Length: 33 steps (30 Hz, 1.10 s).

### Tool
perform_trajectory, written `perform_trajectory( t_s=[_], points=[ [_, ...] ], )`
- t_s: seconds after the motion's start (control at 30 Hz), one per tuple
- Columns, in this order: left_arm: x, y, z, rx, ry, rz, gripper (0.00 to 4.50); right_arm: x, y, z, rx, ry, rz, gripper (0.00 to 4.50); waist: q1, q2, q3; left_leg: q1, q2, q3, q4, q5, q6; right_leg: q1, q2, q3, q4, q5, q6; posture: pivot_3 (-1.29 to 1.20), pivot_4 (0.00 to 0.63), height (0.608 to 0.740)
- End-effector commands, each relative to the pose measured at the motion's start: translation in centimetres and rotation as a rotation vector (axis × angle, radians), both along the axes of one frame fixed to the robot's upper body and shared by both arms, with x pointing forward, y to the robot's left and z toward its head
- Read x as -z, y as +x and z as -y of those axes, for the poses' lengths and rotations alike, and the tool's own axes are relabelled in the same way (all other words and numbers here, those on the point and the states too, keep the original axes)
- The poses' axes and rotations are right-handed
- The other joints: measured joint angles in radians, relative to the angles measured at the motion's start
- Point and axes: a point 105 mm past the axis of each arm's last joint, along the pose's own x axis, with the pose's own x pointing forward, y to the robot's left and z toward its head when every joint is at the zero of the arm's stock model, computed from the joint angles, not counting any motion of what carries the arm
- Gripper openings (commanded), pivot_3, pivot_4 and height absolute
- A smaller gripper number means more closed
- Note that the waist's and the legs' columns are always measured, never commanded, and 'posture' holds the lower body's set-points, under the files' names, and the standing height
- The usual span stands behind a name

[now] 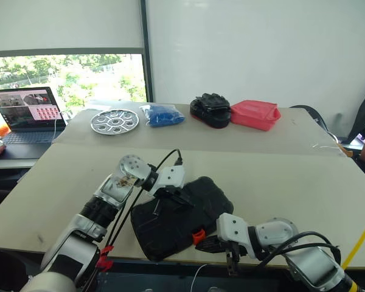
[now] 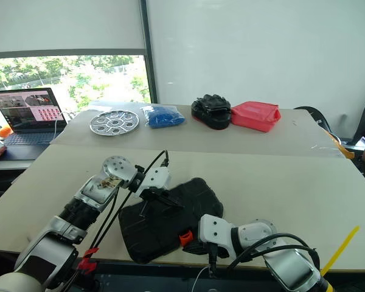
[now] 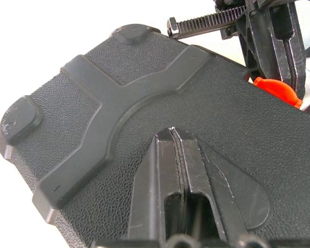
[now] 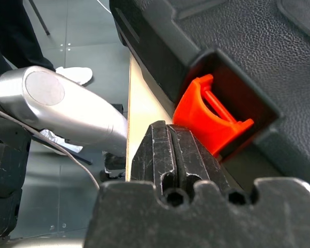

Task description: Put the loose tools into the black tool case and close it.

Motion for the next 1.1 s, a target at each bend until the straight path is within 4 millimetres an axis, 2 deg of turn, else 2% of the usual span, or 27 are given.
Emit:
perform_trajectory(
  t_s=[0.03, 0.3, 0.5, 0.63, 0.73, 0.77, 0.83, 0.87, 0.97, 1.1],
  points=[
    [4.1, -0.8, -1.0, -0.017, 0.135, -0.083, 0.03, -1.0, 1.8, 0.3, 0.074, 0.024, 0.091, 0.00, 0.000, -0.001, -0.001, 0.000, 0.000, 0.000, 0.000, 0.000, 0.000, 0.000, 0.000, 0.000, 0.000, 0.000, 0.000, 0.00, 0.150, 0.740],
    [5.6, -1.1, -1.7, -0.028, 0.170, -0.105, 0.03, -1.3, 2.9, 0.1, 0.109, 0.057, 0.142, 0.00, -0.004, -0.002, -0.004, 0.007, 0.001, 0.000, -0.001, 0.000, 0.000, 0.006, 0.000, 0.000, -0.001, -0.001, -0.001, 0.00, 0.150, 0.740],
    [6.0, -1.2, -1.8, -0.034, 0.172, -0.110, 0.03, -1.2, 2.7, 0.1, 0.115, 0.064, 0.153, 0.00, -0.004, -0.002, -0.004, 0.007, 0.001, -0.002, -0.001, 0.000, 0.000, 0.006, 0.000, 0.000, -0.001, -0.001, -0.001, 0.00, 0.150, 0.740],
    [5.5, -1.1, -1.8, -0.057, 0.137, -0.124, 0.03, -1.4, 2.1, 0.2, 0.111, 0.076, 0.144, 0.00, -0.004, -0.002, -0.005, 0.007, 0.001, -0.002, -0.002, 0.000, 0.000, 0.006, 0.000, 0.000, -0.001, -0.001, -0.001, 0.00, 0.150, 0.740],
    [3.8, -0.6, -2.3, -0.131, 0.045, -0.186, 0.03, -2.2, 0.6, 1.5, 0.115, 0.093, 0.093, 0.00, -0.002, 0.000, -0.006, 0.005, 0.001, -0.003, -0.002, 0.000, 0.000, 0.005, 0.000, 0.000, -0.002, -0.001, -0.001, 0.00, 0.150, 0.740],
    [3.0, -0.4, -2.8, -0.167, 0.011, -0.207, 0.00, -2.6, 0.4, 2.2, 0.137, 0.095, 0.090, 0.29, -0.004, 0.000, -0.006, 0.004, 0.001, -0.003, -0.003, 0.000, 0.000, 0.004, 0.000, 0.000, -0.002, -0.001, 0.000, 0.00, 0.150, 0.740],
    [1.1, 0.1, -4.4, -0.250, -0.063, -0.231, 0.52, -3.7, 0.3, 4.3, 0.201, 0.102, 0.069, 0.76, -0.004, -0.001, -0.006, 0.004, 0.001, -0.003, -0.006, 0.000, 0.000, 0.003, 0.000, 0.000, -0.004, -0.002, 0.000, 0.00, 0.150, 0.740],
    [0.3, 0.2, -5.3, -0.283, -0.085, -0.242, 0.72, -4.3, 0.1, 5.1, 0.217, 0.105, 0.058, 1.13, -0.006, -0.001, -0.006, 0.003, 0.001, -0.003, -0.008, 0.000, 0.000, 0.001, 0.000, 0.000, -0.004, -0.002, -0.001, 0.00, 0.150, 0.740],
    [-1.7, 0.1, -8.9, -0.396, -0.129, -0.229, 1.81, -6.6, -0.2, 8.1, 0.268, 0.109, 0.033, 2.18, -0.014, -0.001, -0.005, 0.000, 0.001, -0.003, -0.012, 0.000, 0.000, -0.004, 0.000, 0.001, -0.004, -0.002, -0.002, 0.00, 0.150, 0.740],
    [-4.8, -1.3, -13.8, -0.523, -0.177, -0.218, 3.15, -10.1, -0.1, 11.6, 0.331, 0.143, 0.005, 3.47, -0.021, 0.000, 0.002, 0.000, 0.002, -0.004, -0.014, 0.000, 0.000, -0.005, -0.001, 0.001, -0.004, -0.002, -0.003, 0.00, 0.150, 0.740]
  ],
)
